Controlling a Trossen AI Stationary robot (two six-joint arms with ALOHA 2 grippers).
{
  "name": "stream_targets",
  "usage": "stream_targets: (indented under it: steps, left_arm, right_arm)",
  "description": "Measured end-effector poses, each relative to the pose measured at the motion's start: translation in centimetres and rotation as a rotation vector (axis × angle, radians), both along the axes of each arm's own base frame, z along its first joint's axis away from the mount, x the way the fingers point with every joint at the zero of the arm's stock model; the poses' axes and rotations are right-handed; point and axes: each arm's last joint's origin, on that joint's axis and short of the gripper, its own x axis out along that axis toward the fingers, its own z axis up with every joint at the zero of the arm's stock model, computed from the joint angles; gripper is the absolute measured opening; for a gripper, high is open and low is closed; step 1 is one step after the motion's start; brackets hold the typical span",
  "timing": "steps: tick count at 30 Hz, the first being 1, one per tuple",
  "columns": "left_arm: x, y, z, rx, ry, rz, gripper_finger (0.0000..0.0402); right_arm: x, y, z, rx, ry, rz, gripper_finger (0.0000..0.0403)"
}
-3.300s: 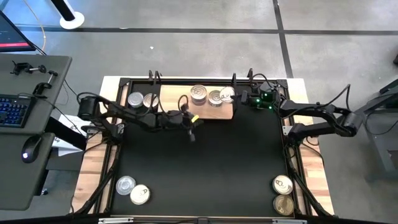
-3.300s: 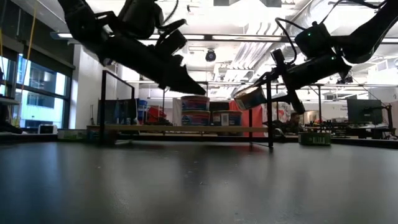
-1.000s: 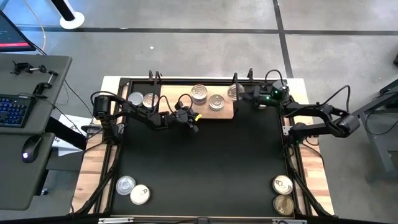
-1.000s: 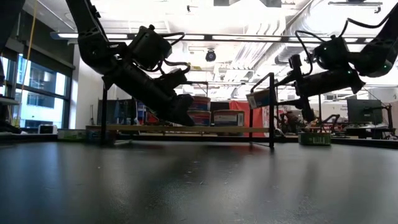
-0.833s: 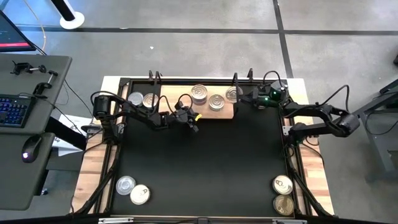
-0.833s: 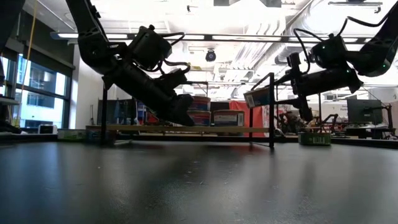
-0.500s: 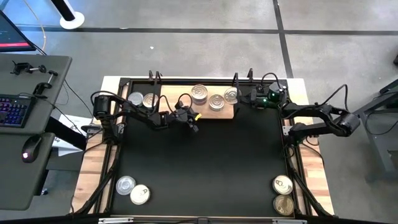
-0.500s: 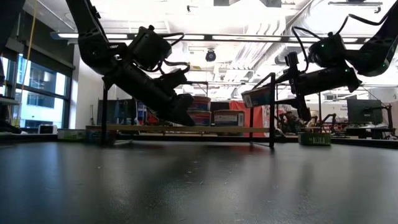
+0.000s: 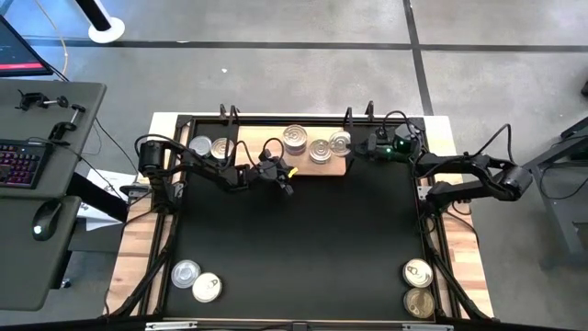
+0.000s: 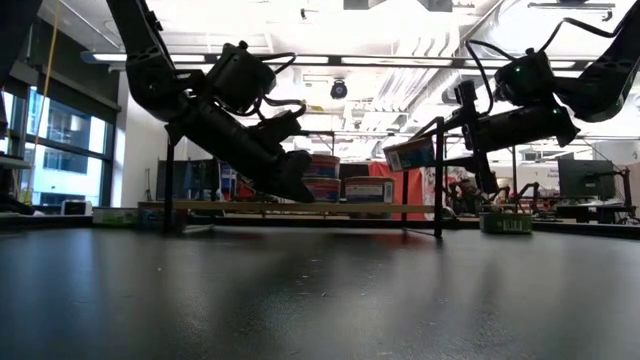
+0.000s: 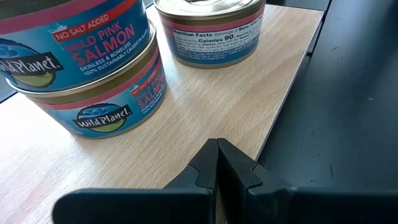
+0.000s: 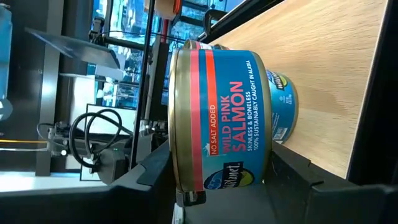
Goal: Stack canned seafood by type on shelf
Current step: Stack the left blue-pink tuna can on top of the other blue-pink tuna can on the shelf
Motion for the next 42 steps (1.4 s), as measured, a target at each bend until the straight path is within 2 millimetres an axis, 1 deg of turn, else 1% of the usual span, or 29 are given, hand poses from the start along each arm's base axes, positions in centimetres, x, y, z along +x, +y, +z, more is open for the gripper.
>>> stream_targets:
  steps: [5,9,12,17,21,29,33,38,40,42]
  left_arm:
    - [0.0,0.0,0.0,-0.011,-0.009,0.008,0.0]
    - [0.0,0.0,0.0,-0.024,-0.018,0.017,0.0]
    - [0.0,0.0,0.0,-0.013,-0.01,0.009,0.0]
    - [0.0,0.1,0.0,-0.005,-0.001,-0.012,0.0]
    - [0.0,0.1,0.0,-0.01,-0.004,-0.013,0.0]
    - [0.0,0.5,0.2,-0.032,-0.01,-0.034,0.0]
    - [-0.1,0.9,0.5,-0.025,-0.009,-0.049,0.0]
    - [-0.4,1.6,1.1,-0.019,0.001,-0.08,0.0]
    - [-0.5,1.9,1.2,-0.026,-0.005,-0.086,0.0]
    - [-0.6,2.1,1.4,-0.033,-0.01,-0.086,0.0]
  right_arm:
    - [0.3,0.1,0.1,-0.001,-0.017,-0.029,0.0168]
    - [0.5,0.1,-0.5,0.031,0.011,-0.051,0.0168]
    - [0.4,-0.2,-0.7,0.026,0.025,-0.052,0.0168]
    - [-0.7,-0.8,-0.6,0.046,0.009,-0.05,0.0168]
    - [-1.6,-1.1,0.6,0.026,-0.038,-0.08,0.0168]
    - [-4.3,-0.7,0.8,0.071,0.084,-0.154,0.0168]
    - [-5.7,-0.4,2.1,0.014,0.057,-0.208,0.0168]
    - [-7.3,0.2,4.3,-0.083,-0.031,-0.289,0.0168]
    - [-7.8,0.5,5.1,-0.118,-0.06,-0.317,0.0168]
    - [-8.0,0.6,6.2,-0.15,-0.08,-0.344,0.0168]
